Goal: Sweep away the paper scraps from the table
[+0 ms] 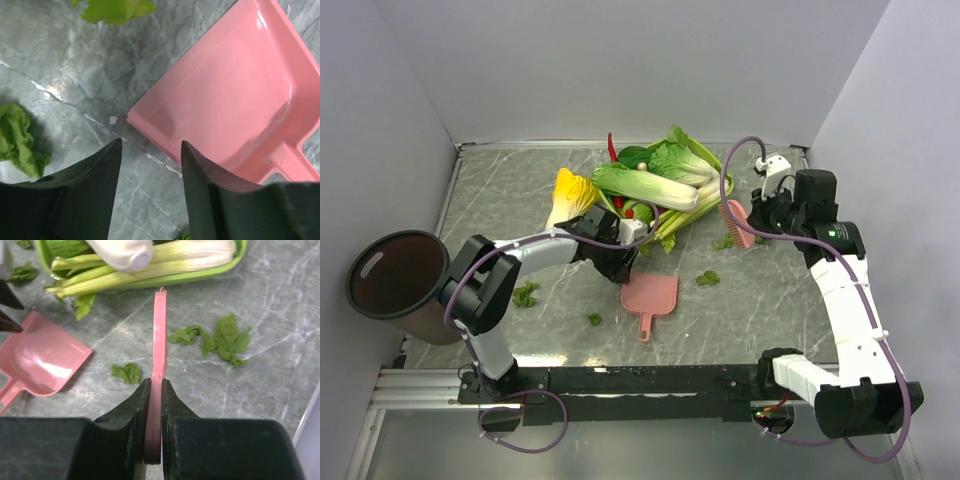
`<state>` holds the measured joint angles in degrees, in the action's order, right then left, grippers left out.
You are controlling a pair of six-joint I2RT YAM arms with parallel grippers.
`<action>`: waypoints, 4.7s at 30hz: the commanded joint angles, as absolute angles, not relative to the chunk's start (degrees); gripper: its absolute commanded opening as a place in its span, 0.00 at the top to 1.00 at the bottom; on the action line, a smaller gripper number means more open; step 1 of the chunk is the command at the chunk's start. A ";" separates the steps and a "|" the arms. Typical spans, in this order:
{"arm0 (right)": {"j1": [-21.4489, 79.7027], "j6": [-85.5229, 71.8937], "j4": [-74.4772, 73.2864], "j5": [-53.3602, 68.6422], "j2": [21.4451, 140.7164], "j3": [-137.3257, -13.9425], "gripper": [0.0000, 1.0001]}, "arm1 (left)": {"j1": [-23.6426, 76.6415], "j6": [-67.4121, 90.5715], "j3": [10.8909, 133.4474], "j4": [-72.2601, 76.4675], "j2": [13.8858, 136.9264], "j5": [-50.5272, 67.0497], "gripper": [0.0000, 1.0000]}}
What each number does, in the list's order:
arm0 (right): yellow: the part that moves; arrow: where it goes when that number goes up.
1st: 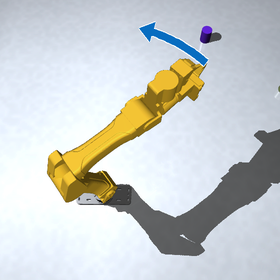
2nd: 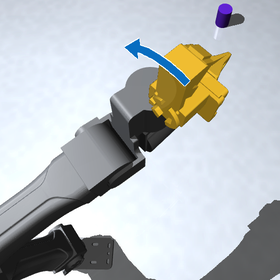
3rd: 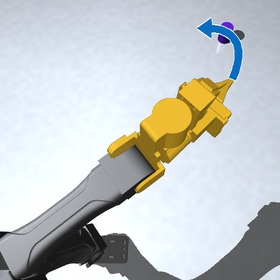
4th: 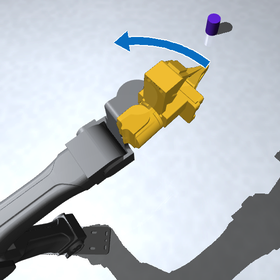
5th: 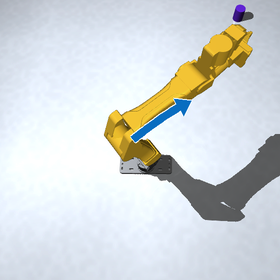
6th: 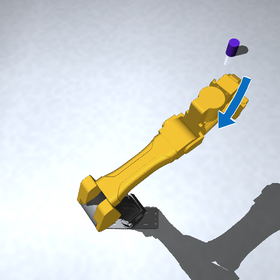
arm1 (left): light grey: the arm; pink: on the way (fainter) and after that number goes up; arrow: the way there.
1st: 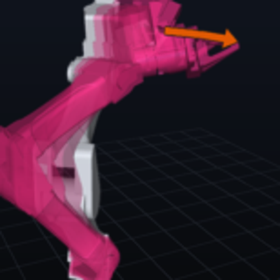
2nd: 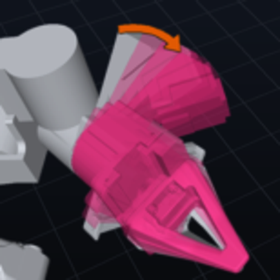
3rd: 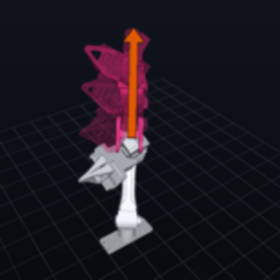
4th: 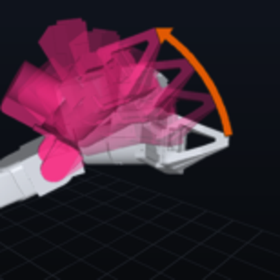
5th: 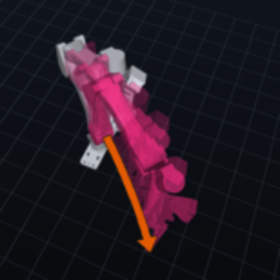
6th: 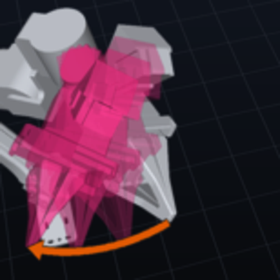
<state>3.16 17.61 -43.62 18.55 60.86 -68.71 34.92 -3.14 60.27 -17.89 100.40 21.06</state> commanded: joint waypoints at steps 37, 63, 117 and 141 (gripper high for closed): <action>0.26 17.40 -39.11 15.03 67.76 -71.63 1.00 | 35.51 -6.84 78.22 -22.23 107.76 29.70 0.52; 0.26 17.49 -39.55 16.44 65.74 -68.99 1.00 | 29.53 -38.68 49.84 -32.52 81.65 36.21 0.04; -4.92 36.74 -37.64 6.23 67.76 -71.47 1.00 | 40.43 -34.90 57.92 -40.07 83.49 24.09 0.99; 4.48 37.80 -16.00 10.20 74.97 -56.52 1.00 | 50.54 -13.53 71.90 -37.27 100.55 7.11 0.99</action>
<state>4.01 39.29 -19.31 9.72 76.71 -58.83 50.24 -15.05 69.82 -38.11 99.26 7.97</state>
